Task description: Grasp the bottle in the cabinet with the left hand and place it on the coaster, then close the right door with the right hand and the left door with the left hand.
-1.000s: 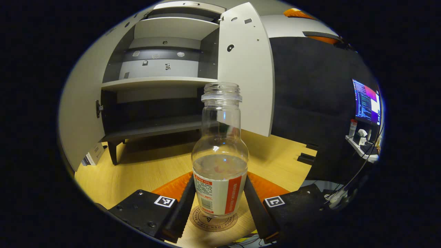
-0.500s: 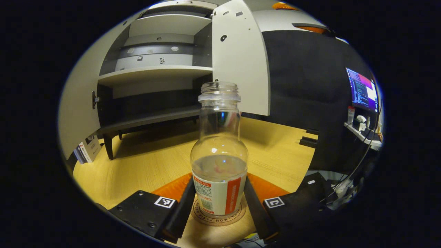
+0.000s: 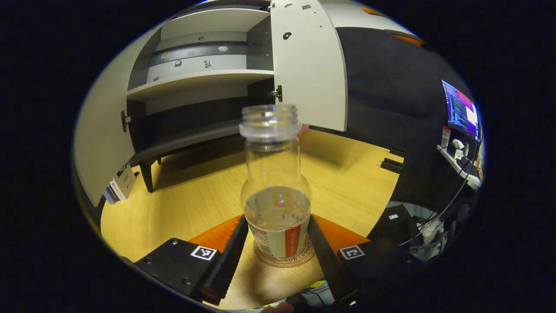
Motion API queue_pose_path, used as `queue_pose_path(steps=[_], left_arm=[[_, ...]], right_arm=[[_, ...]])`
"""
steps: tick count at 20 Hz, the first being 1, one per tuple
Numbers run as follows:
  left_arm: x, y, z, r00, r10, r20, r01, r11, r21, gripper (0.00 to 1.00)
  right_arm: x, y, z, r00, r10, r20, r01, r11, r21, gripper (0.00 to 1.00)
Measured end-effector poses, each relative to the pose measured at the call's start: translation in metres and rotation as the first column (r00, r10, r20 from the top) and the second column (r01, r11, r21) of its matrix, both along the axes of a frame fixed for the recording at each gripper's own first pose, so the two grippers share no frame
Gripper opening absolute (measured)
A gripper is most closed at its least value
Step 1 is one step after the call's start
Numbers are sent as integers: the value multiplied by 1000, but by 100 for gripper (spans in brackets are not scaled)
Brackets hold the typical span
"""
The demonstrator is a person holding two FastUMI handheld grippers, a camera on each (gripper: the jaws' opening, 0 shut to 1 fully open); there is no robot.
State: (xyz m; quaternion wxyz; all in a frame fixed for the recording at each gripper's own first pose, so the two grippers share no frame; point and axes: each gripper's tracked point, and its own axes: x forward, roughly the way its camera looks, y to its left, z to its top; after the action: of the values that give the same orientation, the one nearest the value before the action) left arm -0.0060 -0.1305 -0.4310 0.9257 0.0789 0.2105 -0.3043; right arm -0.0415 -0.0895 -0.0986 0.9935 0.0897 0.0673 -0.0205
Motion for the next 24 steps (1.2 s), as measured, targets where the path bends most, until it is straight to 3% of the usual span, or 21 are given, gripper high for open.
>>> queue_pose_path(steps=[3, 8, 12, 14, 18, 20, 21, 24], left_arm=[[0, -1, 45, 999, -12, 40, 14, 999, -39, 88], [3, -4, 152, 981, -8, 191, 29, 994, -106, 87], [4, -3, 239, 958, 5, 286, 40, 988, -152, 86], [8, 4, 266, 953, -2, 303, 41, 992, -123, 86], [27, 31, 329, 940, 73, 334, -12, 983, -182, 87], [34, 49, 354, 936, 103, 337, -35, 978, -203, 93], [38, 58, 367, 929, 112, 354, -39, 977, -207, 97], [54, 87, 405, 899, 174, 403, -83, 969, -234, 98]], right_arm=[[-3, -11, 1, 1000, -8, 3, 8, 1000, -2, 98], [-3, -28, 5, 1000, 2, -7, -1, 997, 82, 99], [8, -63, 6, 999, -16, -37, 18, 999, 35, 98], [20, -81, 17, 999, -20, -26, 21, 999, 31, 98], [53, -133, 32, 997, -72, 3, 72, 997, 24, 98], [67, -155, 39, 997, -77, 18, 76, 997, 12, 98], [74, -167, 42, 997, -77, 21, 77, 997, 12, 98], [100, -203, 42, 995, -102, -7, 102, 995, 16, 98]])
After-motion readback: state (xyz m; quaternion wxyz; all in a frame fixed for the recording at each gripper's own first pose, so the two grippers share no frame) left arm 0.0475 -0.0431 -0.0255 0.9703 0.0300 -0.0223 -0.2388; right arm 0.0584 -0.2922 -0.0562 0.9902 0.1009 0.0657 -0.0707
